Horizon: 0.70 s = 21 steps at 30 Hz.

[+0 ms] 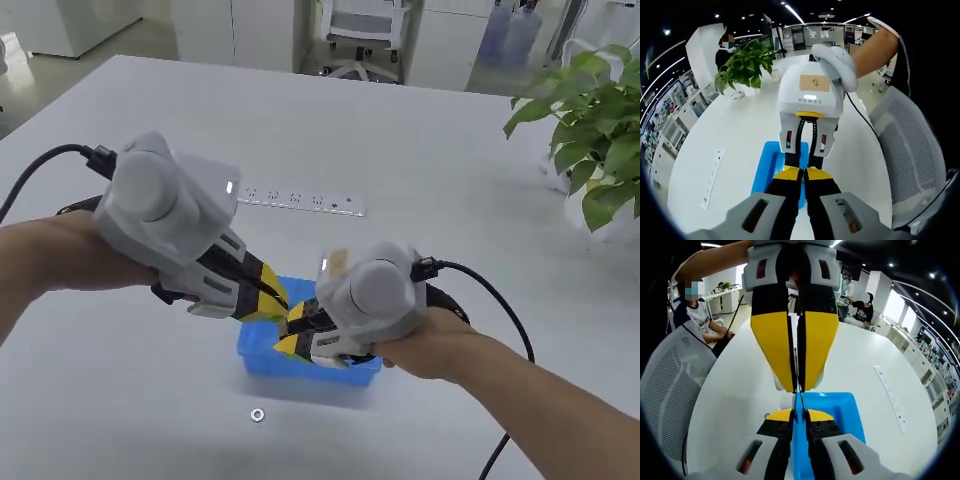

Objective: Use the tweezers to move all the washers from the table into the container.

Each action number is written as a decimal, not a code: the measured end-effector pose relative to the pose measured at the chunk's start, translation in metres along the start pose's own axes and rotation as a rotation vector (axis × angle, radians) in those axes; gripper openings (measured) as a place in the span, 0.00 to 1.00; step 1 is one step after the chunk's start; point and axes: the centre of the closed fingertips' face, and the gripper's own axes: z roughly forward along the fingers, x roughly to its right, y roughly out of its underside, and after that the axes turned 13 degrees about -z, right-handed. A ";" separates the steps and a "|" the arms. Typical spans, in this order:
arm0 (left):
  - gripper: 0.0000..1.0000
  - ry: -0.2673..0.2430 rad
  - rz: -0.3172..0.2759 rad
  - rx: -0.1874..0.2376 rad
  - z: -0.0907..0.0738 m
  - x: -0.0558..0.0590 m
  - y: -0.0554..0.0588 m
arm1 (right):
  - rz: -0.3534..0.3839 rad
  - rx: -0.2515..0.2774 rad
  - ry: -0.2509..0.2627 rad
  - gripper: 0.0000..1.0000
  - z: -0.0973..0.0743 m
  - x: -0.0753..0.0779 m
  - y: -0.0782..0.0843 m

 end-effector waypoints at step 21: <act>0.06 0.001 -0.013 -0.029 -0.006 0.017 0.019 | -0.001 0.029 -0.030 0.12 0.012 -0.025 -0.012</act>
